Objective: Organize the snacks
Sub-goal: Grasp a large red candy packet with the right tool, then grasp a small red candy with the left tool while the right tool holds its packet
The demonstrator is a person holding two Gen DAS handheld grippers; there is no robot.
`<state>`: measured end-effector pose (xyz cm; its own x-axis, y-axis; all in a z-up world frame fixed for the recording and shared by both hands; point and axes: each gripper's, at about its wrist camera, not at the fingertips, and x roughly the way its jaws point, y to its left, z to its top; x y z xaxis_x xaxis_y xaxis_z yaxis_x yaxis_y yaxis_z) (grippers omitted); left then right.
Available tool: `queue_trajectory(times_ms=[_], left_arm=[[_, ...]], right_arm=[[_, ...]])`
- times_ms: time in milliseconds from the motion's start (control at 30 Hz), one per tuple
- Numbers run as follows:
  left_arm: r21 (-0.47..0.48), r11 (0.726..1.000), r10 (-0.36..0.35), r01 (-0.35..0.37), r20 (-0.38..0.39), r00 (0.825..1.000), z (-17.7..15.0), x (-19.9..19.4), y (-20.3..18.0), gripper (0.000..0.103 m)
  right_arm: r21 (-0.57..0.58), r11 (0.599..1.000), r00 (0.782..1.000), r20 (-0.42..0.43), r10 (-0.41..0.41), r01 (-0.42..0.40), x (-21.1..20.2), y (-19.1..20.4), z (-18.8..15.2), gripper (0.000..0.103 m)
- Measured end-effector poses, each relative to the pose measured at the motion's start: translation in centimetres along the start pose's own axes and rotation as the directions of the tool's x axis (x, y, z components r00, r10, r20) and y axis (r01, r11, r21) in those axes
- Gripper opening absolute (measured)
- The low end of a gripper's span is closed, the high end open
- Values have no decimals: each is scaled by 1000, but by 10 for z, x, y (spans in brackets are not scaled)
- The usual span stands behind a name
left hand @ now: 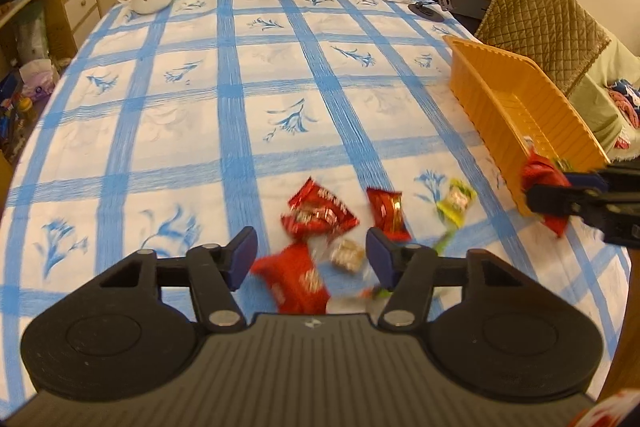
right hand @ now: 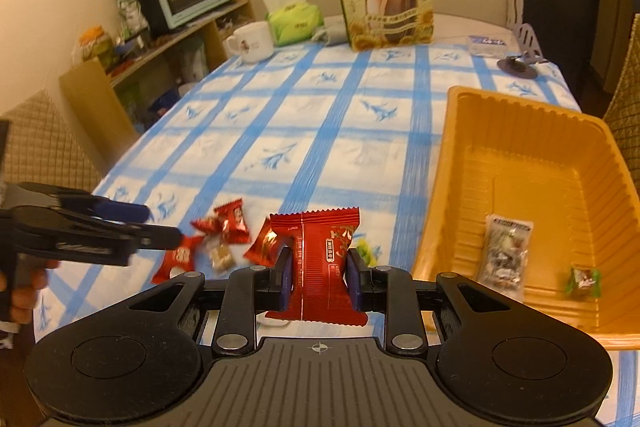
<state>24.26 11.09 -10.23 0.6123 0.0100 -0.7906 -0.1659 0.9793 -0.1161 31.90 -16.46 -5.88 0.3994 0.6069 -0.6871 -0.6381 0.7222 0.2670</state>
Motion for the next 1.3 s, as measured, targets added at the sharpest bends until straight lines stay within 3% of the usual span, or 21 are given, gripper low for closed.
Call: queue_trajectory(times_ms=[300, 633, 1300], left_arm=[[4, 1000, 16, -16, -58, 998, 18, 43, 2, 38], [-5, 1000, -4, 3, -102, 995, 9, 46, 14, 22], [26, 999, 29, -27, -83, 996, 12, 41, 16, 15]], right_arm=[[48, 999, 1000, 16, -20, 19, -9, -17, 2, 28], [73, 997, 1000, 6, -21, 20, -5, -27, 4, 28], [69, 998, 1000, 15, -7, 6, -5, -23, 4, 28]])
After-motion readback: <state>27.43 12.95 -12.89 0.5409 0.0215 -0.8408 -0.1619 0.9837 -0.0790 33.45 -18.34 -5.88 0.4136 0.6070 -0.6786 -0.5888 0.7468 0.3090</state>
